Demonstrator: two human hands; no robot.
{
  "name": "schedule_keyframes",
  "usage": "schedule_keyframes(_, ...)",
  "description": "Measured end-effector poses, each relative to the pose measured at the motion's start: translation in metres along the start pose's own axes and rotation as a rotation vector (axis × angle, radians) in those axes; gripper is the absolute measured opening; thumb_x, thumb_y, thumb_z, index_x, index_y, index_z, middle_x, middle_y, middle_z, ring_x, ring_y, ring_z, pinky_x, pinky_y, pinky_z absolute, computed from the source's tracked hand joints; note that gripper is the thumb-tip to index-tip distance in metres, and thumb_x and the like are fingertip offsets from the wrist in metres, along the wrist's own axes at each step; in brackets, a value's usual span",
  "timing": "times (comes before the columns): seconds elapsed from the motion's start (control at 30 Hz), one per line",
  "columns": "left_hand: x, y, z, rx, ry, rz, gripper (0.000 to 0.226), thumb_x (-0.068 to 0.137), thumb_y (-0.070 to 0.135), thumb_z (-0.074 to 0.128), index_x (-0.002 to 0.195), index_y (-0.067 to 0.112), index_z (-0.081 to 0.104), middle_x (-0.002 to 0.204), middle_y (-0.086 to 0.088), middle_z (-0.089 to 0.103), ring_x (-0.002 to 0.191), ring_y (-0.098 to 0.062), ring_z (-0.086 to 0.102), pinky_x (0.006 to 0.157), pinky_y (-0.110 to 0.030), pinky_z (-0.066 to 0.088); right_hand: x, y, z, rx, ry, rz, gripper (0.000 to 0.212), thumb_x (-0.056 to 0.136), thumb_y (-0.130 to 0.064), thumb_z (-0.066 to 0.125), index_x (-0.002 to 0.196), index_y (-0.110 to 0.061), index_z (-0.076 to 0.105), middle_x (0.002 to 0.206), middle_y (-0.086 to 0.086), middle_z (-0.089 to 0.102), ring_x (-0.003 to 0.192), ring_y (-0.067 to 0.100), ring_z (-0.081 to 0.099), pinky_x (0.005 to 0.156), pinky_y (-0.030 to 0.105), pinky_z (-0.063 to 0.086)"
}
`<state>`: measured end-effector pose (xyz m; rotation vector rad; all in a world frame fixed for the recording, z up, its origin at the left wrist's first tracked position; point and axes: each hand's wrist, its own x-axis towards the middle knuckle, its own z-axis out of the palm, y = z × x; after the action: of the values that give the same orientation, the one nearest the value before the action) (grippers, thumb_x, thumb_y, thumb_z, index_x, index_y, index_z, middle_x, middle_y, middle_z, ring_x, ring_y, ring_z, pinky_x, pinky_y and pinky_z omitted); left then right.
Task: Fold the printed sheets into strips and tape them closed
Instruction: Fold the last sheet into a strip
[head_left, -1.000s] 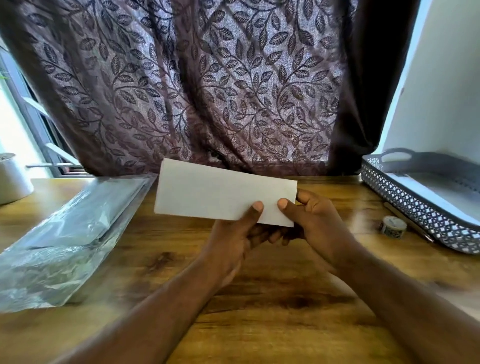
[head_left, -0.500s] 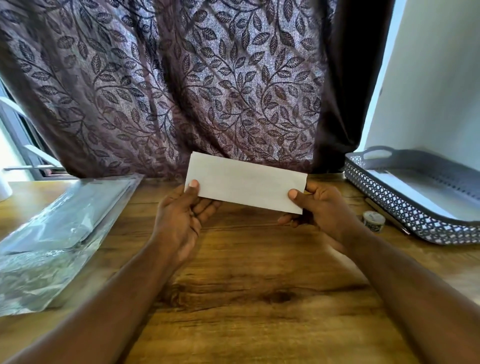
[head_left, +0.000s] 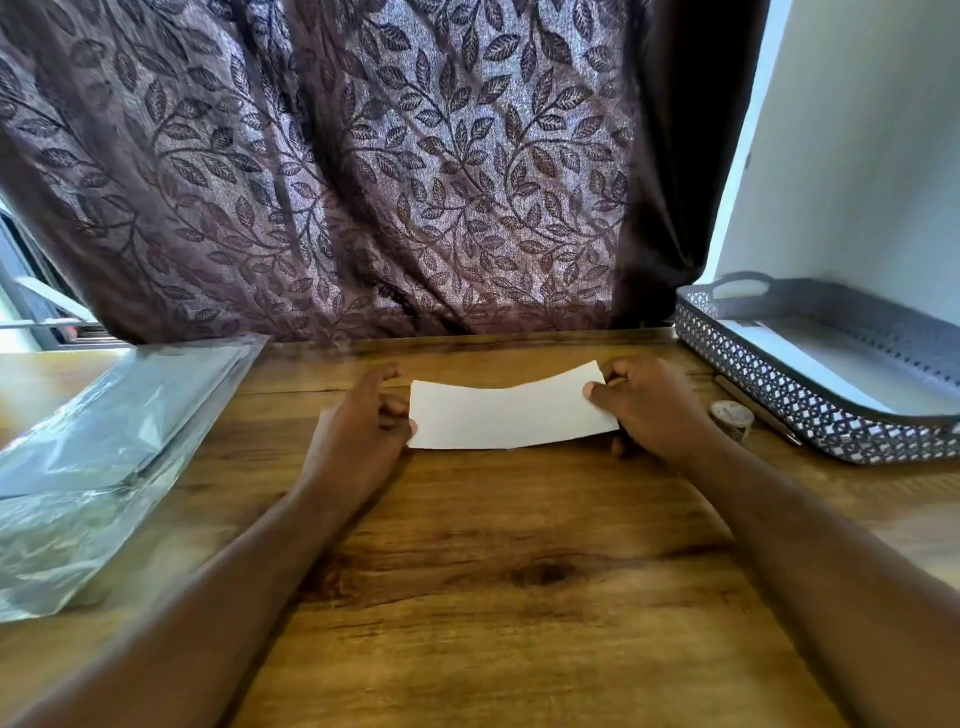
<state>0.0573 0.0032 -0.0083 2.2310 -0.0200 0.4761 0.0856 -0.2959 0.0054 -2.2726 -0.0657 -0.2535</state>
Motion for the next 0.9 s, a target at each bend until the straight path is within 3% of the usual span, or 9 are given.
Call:
schedule_keyframes(0.1, -0.002, -0.001, 0.002, 0.152, -0.036, 0.098, 0.045, 0.086, 0.018, 0.075, 0.126, 0.03, 0.061, 0.096, 0.021, 0.063, 0.081, 0.005, 0.059, 0.065, -0.008, 0.039, 0.002, 0.003, 0.004, -0.333, 0.072, -0.077, 0.017, 0.094, -0.034, 0.068, 0.103, -0.019, 0.067, 0.087, -0.002, 0.07, 0.066, 0.017, 0.063, 0.06, 0.028, 0.047)
schedule_keyframes(0.17, -0.003, -0.003, 0.005, 0.242, -0.068, 0.155, 0.04, 0.085, 0.018, 0.076, 0.123, 0.025, 0.064, 0.106, 0.012, 0.064, 0.088, -0.004, 0.058, 0.07, -0.019, 0.041, 0.003, 0.005, 0.008, -0.421, 0.111, -0.093, 0.024, 0.091, -0.035, 0.071, 0.106, -0.017, 0.068, 0.088, -0.001, 0.068, 0.08, 0.02, 0.062, 0.066, 0.03, 0.046)
schedule_keyframes(0.23, -0.002, -0.004, 0.006, 0.268, -0.092, 0.17, 0.033, 0.085, 0.016, 0.074, 0.117, 0.022, 0.068, 0.115, 0.005, 0.061, 0.094, -0.009, 0.055, 0.077, -0.024, 0.039, 0.003, 0.006, 0.011, -0.456, 0.126, -0.09, 0.029, 0.089, -0.036, 0.072, 0.11, -0.016, 0.069, 0.092, 0.002, 0.07, 0.088, 0.024, 0.064, 0.068, 0.03, 0.044)
schedule_keyframes(0.4, 0.001, -0.006, 0.006, 0.264, -0.075, 0.172, 0.027, 0.092, 0.022, 0.068, 0.119, 0.02, 0.069, 0.12, 0.0, 0.063, 0.097, -0.012, 0.057, 0.078, -0.024, 0.039, 0.004, 0.007, 0.015, -0.421, 0.2, -0.088, 0.039, 0.092, -0.033, 0.068, 0.125, -0.011, 0.065, 0.121, 0.013, 0.065, 0.105, 0.032, 0.063, 0.083, 0.036, 0.049)
schedule_keyframes(0.5, 0.0, -0.002, 0.005, 0.222, -0.041, 0.148, 0.024, 0.097, 0.026, 0.063, 0.117, 0.015, 0.069, 0.119, -0.003, 0.065, 0.096, -0.014, 0.059, 0.075, -0.026, 0.041, -0.001, 0.005, 0.014, -0.414, 0.231, -0.089, 0.035, 0.094, -0.026, 0.064, 0.125, -0.008, 0.063, 0.127, 0.016, 0.06, 0.105, 0.033, 0.061, 0.088, 0.039, 0.05)
schedule_keyframes(0.67, -0.013, 0.003, 0.001, 0.24, -0.038, 0.183, 0.023, 0.092, 0.014, 0.067, 0.114, 0.009, 0.068, 0.124, -0.007, 0.061, 0.103, -0.023, 0.062, 0.089, -0.037, 0.053, -0.033, -0.014, 0.025, -0.455, 0.257, -0.235, 0.03, 0.096, -0.021, 0.059, 0.124, -0.011, 0.063, 0.126, 0.012, 0.057, 0.099, 0.03, 0.063, 0.08, 0.038, 0.052)
schedule_keyframes(0.9, -0.045, -0.004, -0.04, 0.191, 0.004, 0.275, 0.021, 0.091, 0.015, 0.068, 0.111, 0.017, 0.071, 0.124, 0.001, 0.059, 0.104, -0.017, 0.062, 0.087, -0.028, 0.051, -0.084, -0.079, 0.089, -0.361, 0.094, -0.51, 0.015, 0.092, -0.013, 0.063, 0.107, -0.011, 0.069, 0.106, 0.007, 0.066, 0.092, 0.027, 0.064, 0.077, 0.038, 0.051)
